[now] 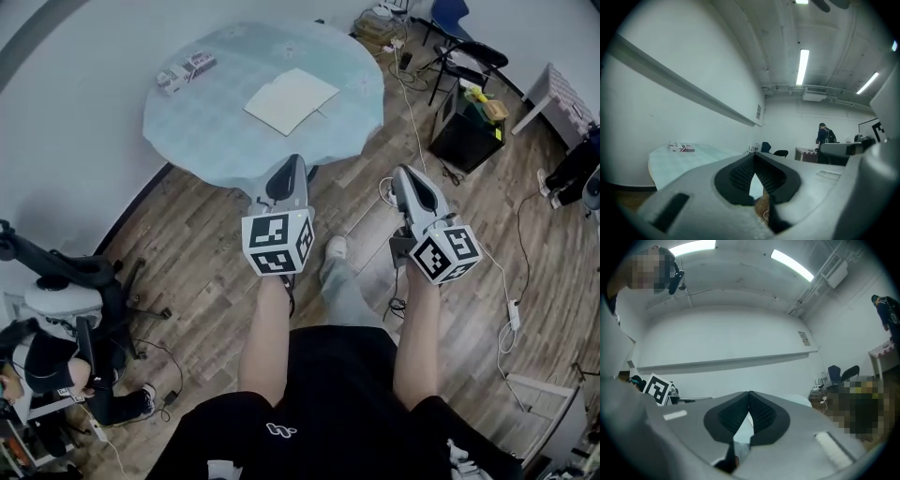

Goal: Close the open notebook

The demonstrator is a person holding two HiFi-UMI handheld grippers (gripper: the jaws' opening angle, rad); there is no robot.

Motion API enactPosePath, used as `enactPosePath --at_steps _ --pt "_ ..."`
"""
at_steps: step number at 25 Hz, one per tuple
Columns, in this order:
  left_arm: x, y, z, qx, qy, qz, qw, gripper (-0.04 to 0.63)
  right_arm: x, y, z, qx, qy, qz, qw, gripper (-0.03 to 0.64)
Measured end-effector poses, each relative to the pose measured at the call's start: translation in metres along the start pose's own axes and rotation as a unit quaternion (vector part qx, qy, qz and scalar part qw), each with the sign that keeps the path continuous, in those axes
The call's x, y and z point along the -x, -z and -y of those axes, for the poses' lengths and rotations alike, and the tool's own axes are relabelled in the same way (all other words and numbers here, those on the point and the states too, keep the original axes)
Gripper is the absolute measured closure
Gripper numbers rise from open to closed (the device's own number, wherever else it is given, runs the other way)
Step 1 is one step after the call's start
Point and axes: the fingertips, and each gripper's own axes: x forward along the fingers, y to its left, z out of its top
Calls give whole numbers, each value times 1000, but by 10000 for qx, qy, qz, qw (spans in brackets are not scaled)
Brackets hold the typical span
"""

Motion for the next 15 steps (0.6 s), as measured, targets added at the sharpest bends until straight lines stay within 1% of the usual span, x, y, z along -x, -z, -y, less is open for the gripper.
enactPosePath --at_steps 3,6,11,15 --pt "-39 24 -11 -23 -109 -216 9997 592 -40 23 25 -22 -89 -220 9997 606" --pt "-84 45 -30 -18 -297 -471 9984 592 -90 48 49 -26 -288 -487 9984 606" --pt "-169 53 -63 44 -568 -713 9958 592 -182 64 90 -25 -650 -793 9947 606" --pt "-231 59 -83 -56 -763 -1001 9920 592 -248 69 127 -72 -881 -964 9914 606"
